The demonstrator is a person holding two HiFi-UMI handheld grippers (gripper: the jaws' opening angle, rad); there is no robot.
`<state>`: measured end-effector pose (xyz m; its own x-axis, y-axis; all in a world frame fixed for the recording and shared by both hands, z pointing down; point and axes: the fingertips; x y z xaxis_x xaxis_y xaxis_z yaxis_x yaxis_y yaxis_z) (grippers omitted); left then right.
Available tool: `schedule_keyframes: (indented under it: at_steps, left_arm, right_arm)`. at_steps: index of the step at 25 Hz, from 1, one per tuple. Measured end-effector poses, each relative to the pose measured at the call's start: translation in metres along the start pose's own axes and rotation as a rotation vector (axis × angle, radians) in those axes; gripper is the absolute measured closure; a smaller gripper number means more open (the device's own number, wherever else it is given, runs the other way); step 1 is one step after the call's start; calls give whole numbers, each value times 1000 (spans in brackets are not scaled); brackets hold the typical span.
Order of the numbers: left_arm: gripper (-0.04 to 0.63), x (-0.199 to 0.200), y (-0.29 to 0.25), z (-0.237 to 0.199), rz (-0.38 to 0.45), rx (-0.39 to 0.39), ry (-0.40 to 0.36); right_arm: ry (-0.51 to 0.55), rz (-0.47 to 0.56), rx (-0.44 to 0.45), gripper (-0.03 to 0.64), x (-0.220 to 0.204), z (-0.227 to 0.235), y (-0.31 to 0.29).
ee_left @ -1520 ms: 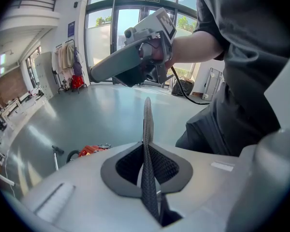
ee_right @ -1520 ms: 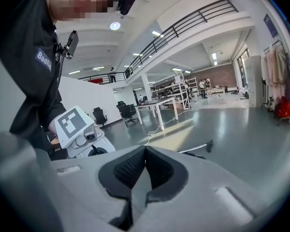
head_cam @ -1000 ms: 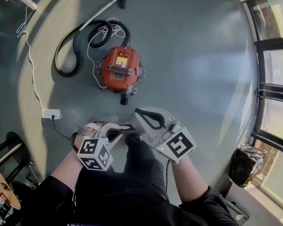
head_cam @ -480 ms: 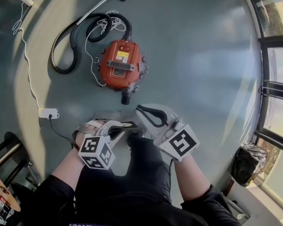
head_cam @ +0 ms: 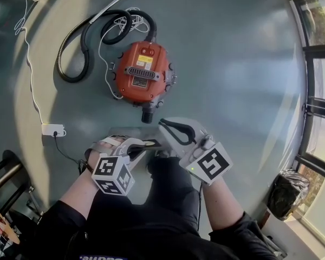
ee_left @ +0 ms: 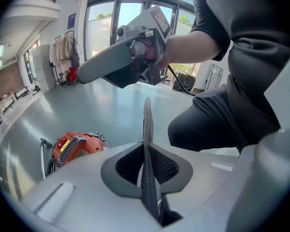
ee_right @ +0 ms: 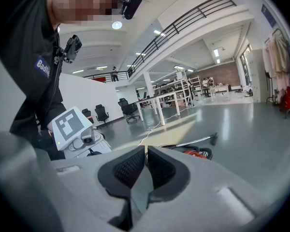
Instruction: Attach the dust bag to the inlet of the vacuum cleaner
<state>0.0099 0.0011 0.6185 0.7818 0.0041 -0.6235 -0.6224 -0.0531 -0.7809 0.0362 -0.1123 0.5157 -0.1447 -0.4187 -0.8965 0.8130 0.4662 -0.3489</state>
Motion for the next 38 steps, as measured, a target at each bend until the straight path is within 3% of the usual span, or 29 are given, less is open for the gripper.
schedule_keyframes:
  at_steps: [14,23,38]
  left_arm:
    - [555,-26,-47,-11,40,33,-51]
    - [555,-48,-71,-17,51,36,-85]
    - [555,-85,-119,-29,58,67,-116]
  right_arm:
    - [27,30,4,608,-66,31,-26]
    - [129,34,24,591,-98,43,-47]
    - [213,100,-1,529,-138,65,-67]
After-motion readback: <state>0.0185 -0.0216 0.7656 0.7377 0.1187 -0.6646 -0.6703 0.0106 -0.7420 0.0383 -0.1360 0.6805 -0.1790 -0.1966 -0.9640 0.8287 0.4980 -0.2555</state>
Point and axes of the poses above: the fingertips, and each gripper's own axes: y backward along the fingers, z to its right, x out of its top, and after that the axes turned 5 degrees about x, right-handed
